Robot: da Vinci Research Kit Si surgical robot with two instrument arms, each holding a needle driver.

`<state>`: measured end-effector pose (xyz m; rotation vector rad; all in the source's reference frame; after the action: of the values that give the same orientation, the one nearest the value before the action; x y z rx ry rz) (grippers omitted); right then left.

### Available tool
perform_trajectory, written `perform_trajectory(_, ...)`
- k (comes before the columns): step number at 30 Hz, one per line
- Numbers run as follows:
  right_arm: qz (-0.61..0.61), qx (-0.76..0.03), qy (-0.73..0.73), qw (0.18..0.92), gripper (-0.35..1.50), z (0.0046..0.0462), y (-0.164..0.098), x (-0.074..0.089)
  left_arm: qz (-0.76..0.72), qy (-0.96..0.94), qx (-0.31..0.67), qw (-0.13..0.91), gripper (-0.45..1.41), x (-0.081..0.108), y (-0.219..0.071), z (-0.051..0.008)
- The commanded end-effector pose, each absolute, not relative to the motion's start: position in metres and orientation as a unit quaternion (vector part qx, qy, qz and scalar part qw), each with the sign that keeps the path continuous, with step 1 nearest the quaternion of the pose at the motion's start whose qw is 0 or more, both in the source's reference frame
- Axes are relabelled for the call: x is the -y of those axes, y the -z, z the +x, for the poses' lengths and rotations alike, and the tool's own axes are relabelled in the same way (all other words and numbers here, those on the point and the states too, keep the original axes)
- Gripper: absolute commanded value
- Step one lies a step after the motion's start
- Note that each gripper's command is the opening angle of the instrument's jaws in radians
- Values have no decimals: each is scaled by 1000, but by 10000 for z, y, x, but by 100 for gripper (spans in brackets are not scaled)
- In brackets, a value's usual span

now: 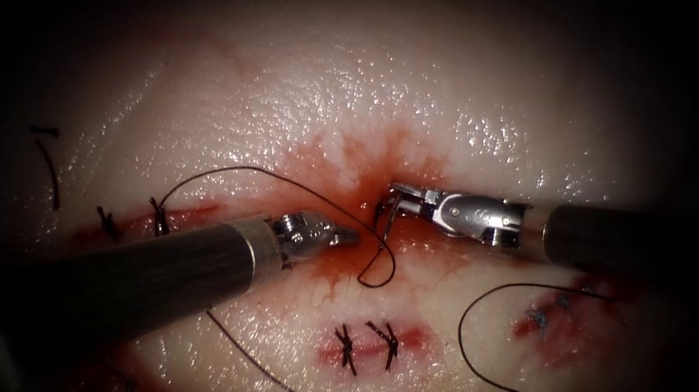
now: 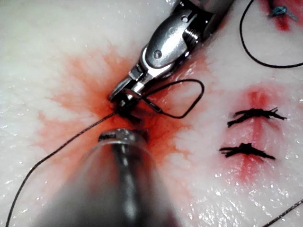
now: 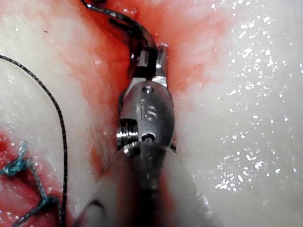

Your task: Wound Closure

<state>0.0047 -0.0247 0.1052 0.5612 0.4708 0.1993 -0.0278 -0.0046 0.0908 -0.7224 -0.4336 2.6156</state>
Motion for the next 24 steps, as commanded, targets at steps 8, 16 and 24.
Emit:
perform_trajectory(8,147,-306,-129,932,123,74,-986,184,-258,-933,156,195,-11,46,-914,-284)
perform_trajectory(16,10,-404,-106,908,143,104,-909,150,-258,-933,156,196,-11,46,-914,-284)
perform_trajectory(24,-31,-485,-50,873,137,142,-874,158,-258,-933,156,196,-11,46,-913,-284)
